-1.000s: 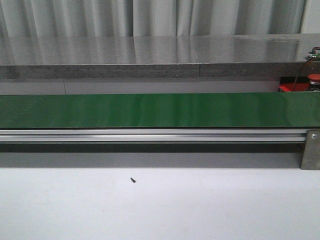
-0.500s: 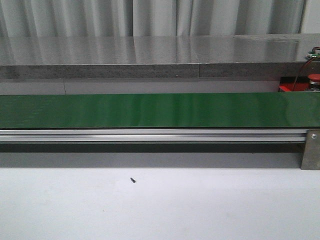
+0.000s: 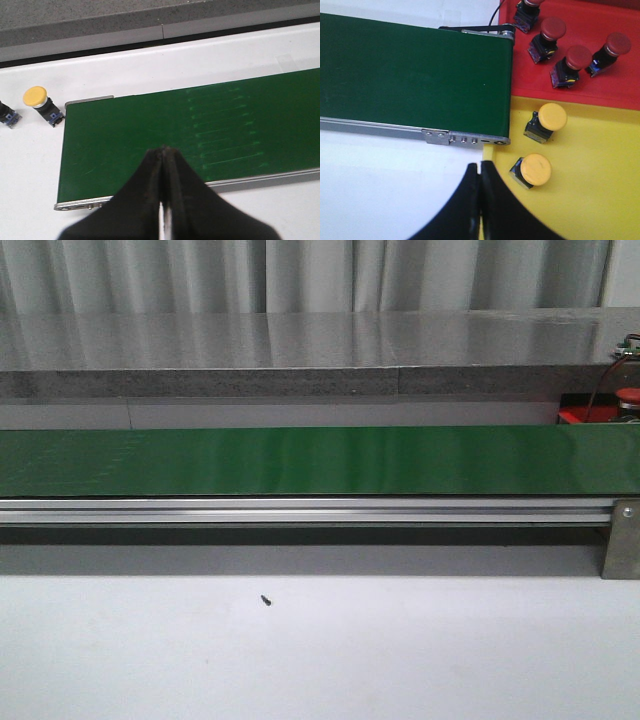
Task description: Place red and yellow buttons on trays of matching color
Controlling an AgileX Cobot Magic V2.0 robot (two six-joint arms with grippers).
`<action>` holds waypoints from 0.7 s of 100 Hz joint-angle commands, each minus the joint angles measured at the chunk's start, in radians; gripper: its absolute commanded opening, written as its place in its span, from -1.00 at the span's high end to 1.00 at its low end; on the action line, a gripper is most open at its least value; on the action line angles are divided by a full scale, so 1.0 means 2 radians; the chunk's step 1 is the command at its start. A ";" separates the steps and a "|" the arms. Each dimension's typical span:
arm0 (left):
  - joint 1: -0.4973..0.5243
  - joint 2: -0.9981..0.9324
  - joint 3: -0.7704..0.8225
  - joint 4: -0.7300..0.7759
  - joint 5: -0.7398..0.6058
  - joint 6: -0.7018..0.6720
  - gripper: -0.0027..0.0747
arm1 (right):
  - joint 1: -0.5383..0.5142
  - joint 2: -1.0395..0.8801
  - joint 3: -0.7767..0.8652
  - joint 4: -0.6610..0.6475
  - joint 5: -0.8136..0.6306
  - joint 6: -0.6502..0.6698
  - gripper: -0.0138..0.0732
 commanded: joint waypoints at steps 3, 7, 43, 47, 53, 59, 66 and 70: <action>-0.003 -0.009 -0.013 -0.002 -0.021 -0.002 0.70 | 0.000 -0.006 -0.017 -0.004 -0.025 0.000 0.84; -0.003 -0.009 -0.013 -0.002 -0.019 -0.002 0.52 | 0.000 -0.006 -0.017 -0.004 -0.025 0.000 0.84; 0.015 -0.007 -0.016 0.002 -0.032 -0.044 -0.72 | 0.000 -0.006 -0.017 -0.004 -0.025 0.000 0.84; 0.028 -0.003 -0.022 0.002 -0.032 -0.044 -0.72 | 0.000 -0.006 -0.017 -0.004 -0.025 0.000 0.84; 0.053 0.009 -0.038 0.002 -0.028 -0.051 -0.72 | 0.000 -0.006 -0.017 -0.004 -0.025 0.000 0.84; 0.076 0.026 -0.057 0.001 -0.027 -0.058 -0.72 | 0.000 -0.006 -0.017 -0.004 -0.025 0.000 0.84; 0.103 0.054 -0.087 -0.010 -0.020 -0.058 -0.72 | 0.000 -0.006 -0.017 -0.004 -0.025 0.000 0.84; 0.117 0.075 -0.107 -0.014 -0.014 -0.058 -0.72 | 0.000 -0.006 -0.017 -0.004 -0.025 0.000 0.84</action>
